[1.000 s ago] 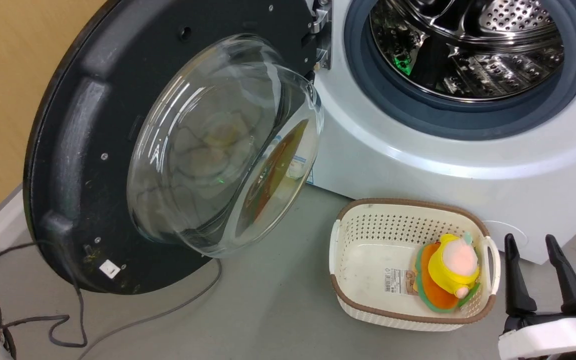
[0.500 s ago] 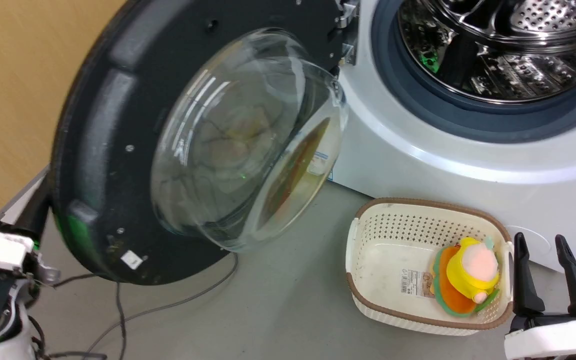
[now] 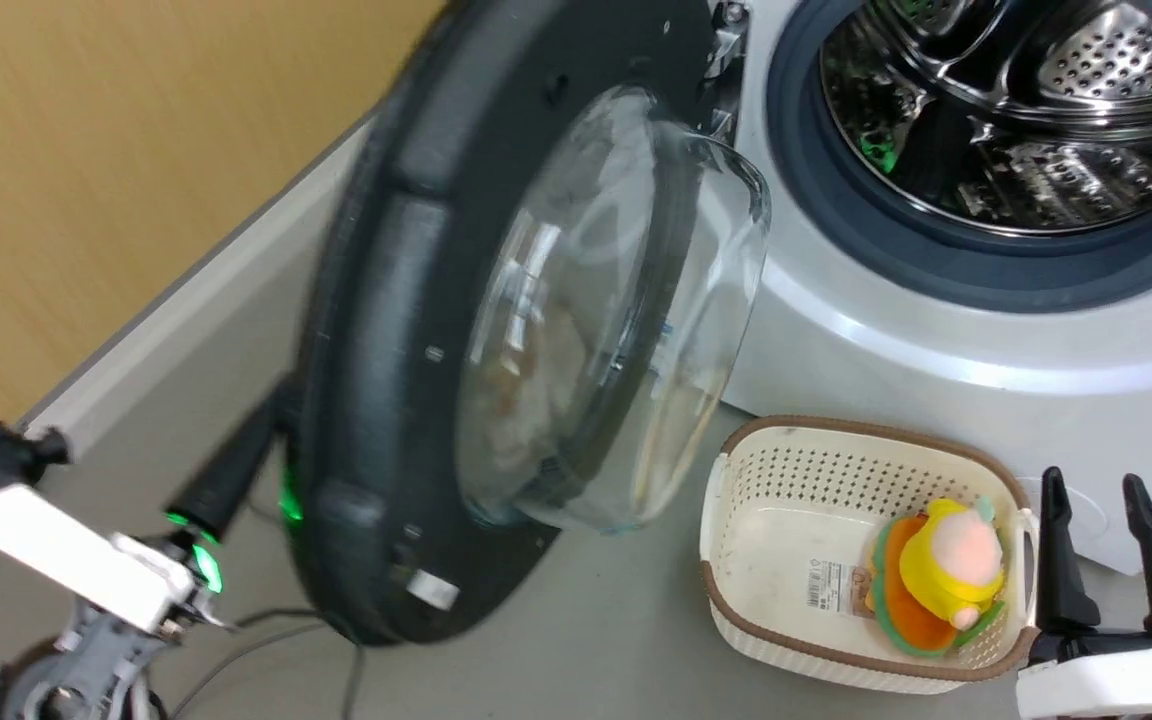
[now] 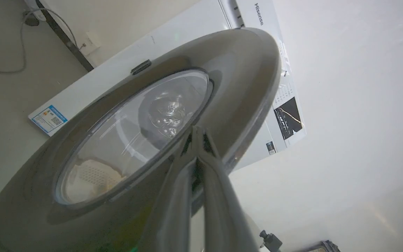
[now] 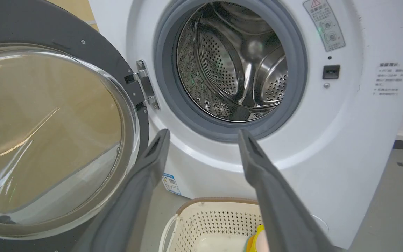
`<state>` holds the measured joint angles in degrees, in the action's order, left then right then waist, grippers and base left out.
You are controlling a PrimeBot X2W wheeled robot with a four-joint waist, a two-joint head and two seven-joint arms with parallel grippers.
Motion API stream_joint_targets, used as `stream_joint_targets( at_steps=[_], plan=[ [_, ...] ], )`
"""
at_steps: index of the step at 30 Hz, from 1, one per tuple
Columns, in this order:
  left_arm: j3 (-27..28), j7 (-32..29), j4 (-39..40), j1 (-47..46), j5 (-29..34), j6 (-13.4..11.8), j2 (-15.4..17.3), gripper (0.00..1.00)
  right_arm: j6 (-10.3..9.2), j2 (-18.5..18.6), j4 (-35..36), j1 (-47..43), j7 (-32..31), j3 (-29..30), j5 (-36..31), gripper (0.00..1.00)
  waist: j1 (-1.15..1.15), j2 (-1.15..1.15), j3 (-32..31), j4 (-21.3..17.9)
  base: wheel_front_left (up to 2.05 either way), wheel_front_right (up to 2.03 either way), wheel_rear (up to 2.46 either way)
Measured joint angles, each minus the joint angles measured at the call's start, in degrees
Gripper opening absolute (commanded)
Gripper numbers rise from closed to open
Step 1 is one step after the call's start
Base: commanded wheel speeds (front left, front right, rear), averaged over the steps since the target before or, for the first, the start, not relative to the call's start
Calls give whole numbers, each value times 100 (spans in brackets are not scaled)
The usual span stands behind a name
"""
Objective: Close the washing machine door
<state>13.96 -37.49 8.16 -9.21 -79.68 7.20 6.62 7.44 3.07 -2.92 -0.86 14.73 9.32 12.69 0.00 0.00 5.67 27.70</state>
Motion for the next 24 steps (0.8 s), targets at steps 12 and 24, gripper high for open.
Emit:
stream_joint_targets(
  at_steps=[12,24],
  plan=[
    [-1595,270,889,335,294,2,114,0,0,-5,-29,3,0,-2,2,100,0,0,-95,-353,0,0,0],
    [-3065,1689,394,-17,445,2,207,0,0,-10,-55,27,1,29,24,100,0,0,-87,-1231,0,0,0]
  ],
)
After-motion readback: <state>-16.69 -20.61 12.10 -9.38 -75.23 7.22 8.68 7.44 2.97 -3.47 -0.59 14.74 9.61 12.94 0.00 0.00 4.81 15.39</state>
